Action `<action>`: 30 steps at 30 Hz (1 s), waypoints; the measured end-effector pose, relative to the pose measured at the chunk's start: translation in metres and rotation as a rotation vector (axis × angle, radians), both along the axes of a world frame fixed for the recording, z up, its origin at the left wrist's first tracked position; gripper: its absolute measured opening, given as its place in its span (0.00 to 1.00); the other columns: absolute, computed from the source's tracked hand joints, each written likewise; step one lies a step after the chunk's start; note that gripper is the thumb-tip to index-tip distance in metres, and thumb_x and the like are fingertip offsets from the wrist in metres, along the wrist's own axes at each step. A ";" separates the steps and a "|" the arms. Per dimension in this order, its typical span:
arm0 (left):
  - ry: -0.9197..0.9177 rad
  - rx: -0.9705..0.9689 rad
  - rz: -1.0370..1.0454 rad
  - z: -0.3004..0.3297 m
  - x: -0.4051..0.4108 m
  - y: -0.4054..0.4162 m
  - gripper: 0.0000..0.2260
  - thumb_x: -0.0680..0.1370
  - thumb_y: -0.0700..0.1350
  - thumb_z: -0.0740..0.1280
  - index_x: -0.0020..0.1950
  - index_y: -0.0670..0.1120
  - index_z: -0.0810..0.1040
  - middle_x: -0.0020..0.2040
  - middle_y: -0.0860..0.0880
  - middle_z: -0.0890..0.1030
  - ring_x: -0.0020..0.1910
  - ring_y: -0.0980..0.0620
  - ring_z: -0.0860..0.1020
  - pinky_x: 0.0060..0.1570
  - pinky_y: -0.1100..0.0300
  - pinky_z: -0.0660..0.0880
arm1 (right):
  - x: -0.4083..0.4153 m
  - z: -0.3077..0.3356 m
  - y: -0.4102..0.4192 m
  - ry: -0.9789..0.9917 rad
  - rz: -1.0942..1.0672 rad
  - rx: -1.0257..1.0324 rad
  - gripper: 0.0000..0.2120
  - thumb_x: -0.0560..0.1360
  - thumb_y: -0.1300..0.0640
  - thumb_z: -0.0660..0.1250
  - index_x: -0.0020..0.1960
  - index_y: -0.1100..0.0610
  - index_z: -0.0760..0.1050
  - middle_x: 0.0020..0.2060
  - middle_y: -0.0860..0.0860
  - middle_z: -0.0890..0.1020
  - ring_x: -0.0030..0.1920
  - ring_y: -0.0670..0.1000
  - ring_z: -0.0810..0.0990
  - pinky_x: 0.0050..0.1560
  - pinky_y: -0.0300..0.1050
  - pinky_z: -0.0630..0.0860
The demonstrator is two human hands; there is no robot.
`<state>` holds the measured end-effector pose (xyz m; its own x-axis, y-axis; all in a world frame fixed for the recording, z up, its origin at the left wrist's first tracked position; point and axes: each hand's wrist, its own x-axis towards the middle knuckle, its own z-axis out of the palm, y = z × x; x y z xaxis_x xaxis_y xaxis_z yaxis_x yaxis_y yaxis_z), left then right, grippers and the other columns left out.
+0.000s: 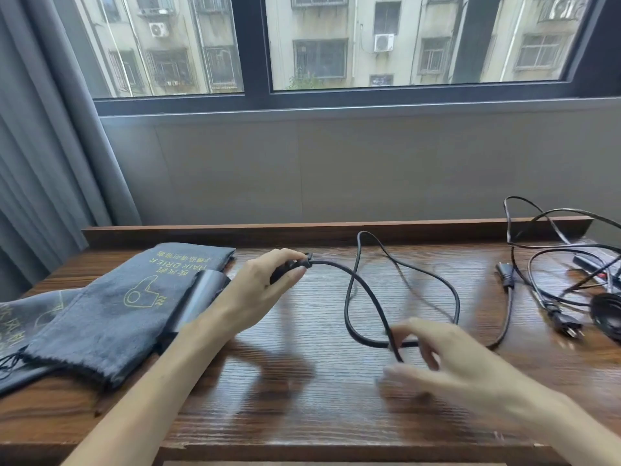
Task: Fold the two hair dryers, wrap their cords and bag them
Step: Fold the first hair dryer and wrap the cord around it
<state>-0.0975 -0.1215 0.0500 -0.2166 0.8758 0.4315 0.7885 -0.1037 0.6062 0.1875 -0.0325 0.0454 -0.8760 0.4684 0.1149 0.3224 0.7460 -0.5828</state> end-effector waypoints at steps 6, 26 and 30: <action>-0.041 -0.015 0.038 0.002 0.003 -0.005 0.10 0.79 0.49 0.66 0.60 0.54 0.75 0.36 0.54 0.75 0.34 0.58 0.69 0.37 0.66 0.67 | -0.008 -0.007 0.016 0.138 -0.143 0.065 0.07 0.77 0.58 0.67 0.44 0.47 0.75 0.35 0.30 0.78 0.26 0.42 0.72 0.29 0.32 0.66; 0.011 -0.156 0.593 -0.058 -0.031 -0.108 0.49 0.61 0.55 0.80 0.77 0.55 0.57 0.73 0.50 0.64 0.67 0.47 0.71 0.62 0.49 0.71 | -0.076 0.021 0.089 0.292 -0.289 0.208 0.06 0.77 0.57 0.65 0.42 0.53 0.77 0.30 0.45 0.83 0.30 0.42 0.75 0.38 0.42 0.73; 0.264 -0.202 0.630 -0.064 -0.037 -0.097 0.46 0.62 0.63 0.77 0.75 0.53 0.62 0.75 0.48 0.62 0.68 0.43 0.67 0.61 0.43 0.70 | -0.086 0.014 0.086 0.345 -0.266 0.053 0.07 0.78 0.60 0.63 0.43 0.55 0.77 0.29 0.47 0.83 0.29 0.45 0.78 0.38 0.40 0.75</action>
<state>-0.1344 -0.2189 -0.0136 -0.6184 0.6866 0.3823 0.7848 0.5144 0.3456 0.1014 0.0532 0.0599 -0.6317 0.6583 0.4095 0.3007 0.6949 -0.6532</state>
